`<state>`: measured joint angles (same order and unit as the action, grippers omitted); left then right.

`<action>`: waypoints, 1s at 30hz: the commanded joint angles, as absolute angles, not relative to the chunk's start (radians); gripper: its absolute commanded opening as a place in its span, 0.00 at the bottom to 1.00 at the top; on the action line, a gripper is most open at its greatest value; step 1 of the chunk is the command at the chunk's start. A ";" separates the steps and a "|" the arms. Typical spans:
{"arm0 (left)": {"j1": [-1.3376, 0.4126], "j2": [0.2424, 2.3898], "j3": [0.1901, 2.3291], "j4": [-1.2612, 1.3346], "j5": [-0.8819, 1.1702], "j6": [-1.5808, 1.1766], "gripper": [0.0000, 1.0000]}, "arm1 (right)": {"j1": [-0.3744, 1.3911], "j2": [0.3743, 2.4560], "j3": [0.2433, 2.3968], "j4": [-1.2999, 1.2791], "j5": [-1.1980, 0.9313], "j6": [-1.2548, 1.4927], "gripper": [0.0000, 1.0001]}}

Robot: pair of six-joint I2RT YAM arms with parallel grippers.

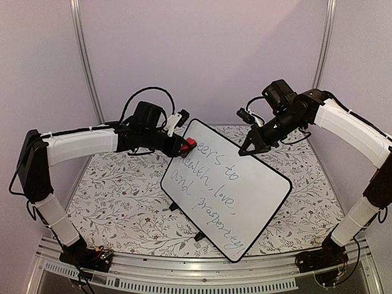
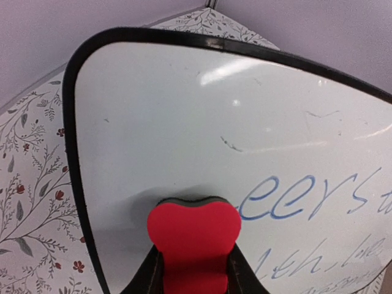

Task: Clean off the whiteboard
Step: Erase the center of the whiteboard.

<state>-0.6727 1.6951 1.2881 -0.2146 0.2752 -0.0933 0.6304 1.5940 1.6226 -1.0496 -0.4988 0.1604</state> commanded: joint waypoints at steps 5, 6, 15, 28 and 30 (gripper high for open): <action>-0.673 1.677 1.211 -0.192 0.289 -0.128 0.01 | 0.658 1.566 1.627 -0.987 -0.557 0.090 0.00; -0.672 1.674 1.203 -0.190 0.288 -0.130 0.01 | 0.658 1.566 1.628 -0.986 -0.556 0.089 0.00; -0.680 1.639 1.174 -0.182 0.288 -0.135 0.01 | 0.659 1.578 1.633 -0.989 -0.558 0.087 0.00; -0.709 1.652 1.257 -0.182 0.284 -0.126 0.00 | 0.667 1.587 1.635 -0.989 -0.560 0.087 0.00; -0.709 1.661 1.275 -0.187 0.276 -0.120 0.00 | 0.667 1.586 1.635 -0.990 -0.560 0.088 0.00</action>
<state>-0.6941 1.6478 1.2259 -0.1936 0.2802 -0.1287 0.6392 1.5940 1.6226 -1.0466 -0.5014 0.1524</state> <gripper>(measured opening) 0.258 0.033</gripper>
